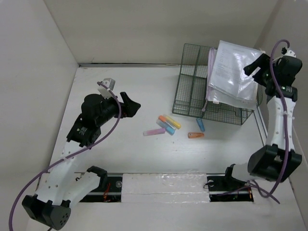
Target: Organize the desk
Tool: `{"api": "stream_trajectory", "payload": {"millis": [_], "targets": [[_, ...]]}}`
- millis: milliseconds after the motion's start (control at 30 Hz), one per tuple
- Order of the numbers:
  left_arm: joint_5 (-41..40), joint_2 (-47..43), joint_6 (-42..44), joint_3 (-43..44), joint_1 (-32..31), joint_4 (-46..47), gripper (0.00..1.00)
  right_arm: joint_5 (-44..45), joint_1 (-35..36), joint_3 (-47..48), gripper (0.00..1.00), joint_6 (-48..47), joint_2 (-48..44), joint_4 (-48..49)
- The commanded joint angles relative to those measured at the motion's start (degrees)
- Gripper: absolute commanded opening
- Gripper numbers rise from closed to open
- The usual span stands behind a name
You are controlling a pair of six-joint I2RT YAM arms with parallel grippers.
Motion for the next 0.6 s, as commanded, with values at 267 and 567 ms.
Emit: {"api": "stream_trajectory", "payload": {"millis": [267, 567], "targets": [[5.02, 5.75, 4.78, 5.51, -3.83, 2.56, 0.75, 7.45, 13.02, -11.77, 0.46, -1.4, -30.72, 19.83], [-27.91, 15.42, 10.14, 11.85, -35.62, -2.97, 0.75, 2.0, 34.19, -20.47, 0.0, -2.97, -44.82, 17.28]]}}
